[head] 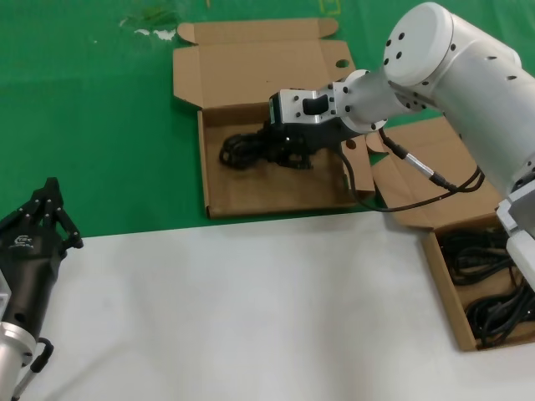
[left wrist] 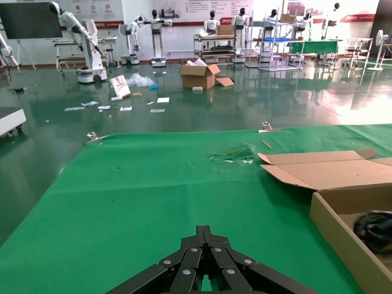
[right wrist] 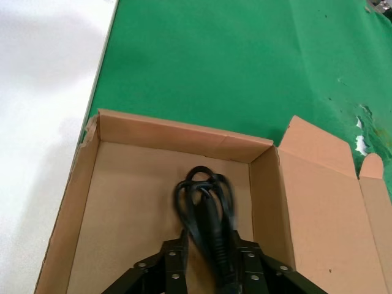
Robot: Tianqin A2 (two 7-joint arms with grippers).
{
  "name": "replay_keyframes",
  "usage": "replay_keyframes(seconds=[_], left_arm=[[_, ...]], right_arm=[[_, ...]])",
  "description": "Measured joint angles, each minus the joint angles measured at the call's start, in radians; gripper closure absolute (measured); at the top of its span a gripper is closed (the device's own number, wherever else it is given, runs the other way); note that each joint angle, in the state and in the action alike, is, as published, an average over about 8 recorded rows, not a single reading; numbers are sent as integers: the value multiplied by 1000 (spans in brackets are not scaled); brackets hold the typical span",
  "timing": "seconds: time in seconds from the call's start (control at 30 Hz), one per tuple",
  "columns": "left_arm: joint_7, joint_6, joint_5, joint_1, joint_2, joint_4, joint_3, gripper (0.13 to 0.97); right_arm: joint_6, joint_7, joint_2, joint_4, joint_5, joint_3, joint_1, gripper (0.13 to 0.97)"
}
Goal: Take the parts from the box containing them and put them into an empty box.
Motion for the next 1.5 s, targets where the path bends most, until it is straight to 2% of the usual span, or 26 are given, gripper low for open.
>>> replay_keyframes(seconds=[0.13, 0.23, 0.53, 0.7, 0.8, 0.83, 1.1, 1.23, 1.4, 1.5], left_arm=[[0, 0, 0, 0, 0, 0, 0, 957], [0, 0, 0, 0, 0, 0, 0, 957], [0, 0, 0, 0, 0, 0, 0, 957], [0, 0, 0, 0, 0, 0, 0, 957], [0, 0, 0, 0, 0, 0, 0, 957], [0, 0, 0, 0, 0, 0, 0, 957], [0, 0, 0, 0, 0, 0, 0, 945], [0, 0, 0, 0, 0, 0, 0, 937], [0, 0, 1, 0, 0, 0, -1, 885], [-1, 1, 1, 1, 1, 0, -1, 853]], right_arm=[[-15, 21, 18, 41, 5, 1, -9, 807], [-38, 54, 49, 121, 8, 0, -30, 807], [-100, 124, 199, 489, 94, 60, -168, 669], [-71, 150, 291, 710, 168, 125, -313, 543], [-46, 178, 329, 803, 190, 152, -384, 467], [-40, 186, 337, 822, 193, 158, -400, 467], [-29, 203, 350, 854, 198, 168, -427, 288], [-28, 203, 350, 855, 199, 168, -428, 246], [-8, 205, 347, 865, 209, 179, -450, 177], [17, 207, 344, 878, 222, 192, -475, 165]])
